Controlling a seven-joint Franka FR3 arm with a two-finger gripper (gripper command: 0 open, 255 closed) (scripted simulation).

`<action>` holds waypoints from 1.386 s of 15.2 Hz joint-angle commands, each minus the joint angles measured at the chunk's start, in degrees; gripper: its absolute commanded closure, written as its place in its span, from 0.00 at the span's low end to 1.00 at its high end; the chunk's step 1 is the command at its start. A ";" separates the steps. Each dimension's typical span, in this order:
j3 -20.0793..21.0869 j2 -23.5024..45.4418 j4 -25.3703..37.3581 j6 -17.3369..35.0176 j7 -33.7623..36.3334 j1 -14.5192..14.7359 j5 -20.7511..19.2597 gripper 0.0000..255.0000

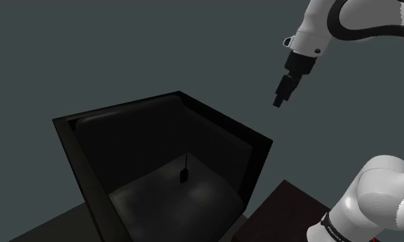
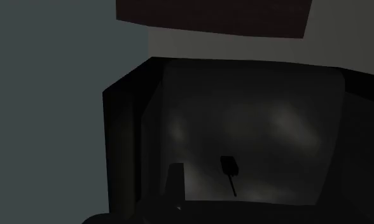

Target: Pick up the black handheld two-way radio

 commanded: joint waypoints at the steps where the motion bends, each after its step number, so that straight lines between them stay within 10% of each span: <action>1: 0.00 0.00 0.00 0.00 0.00 0.00 0.00 0.00; 21: 5.00 33.50 -1.55 36.50 2.30 1.52 0.43 0.00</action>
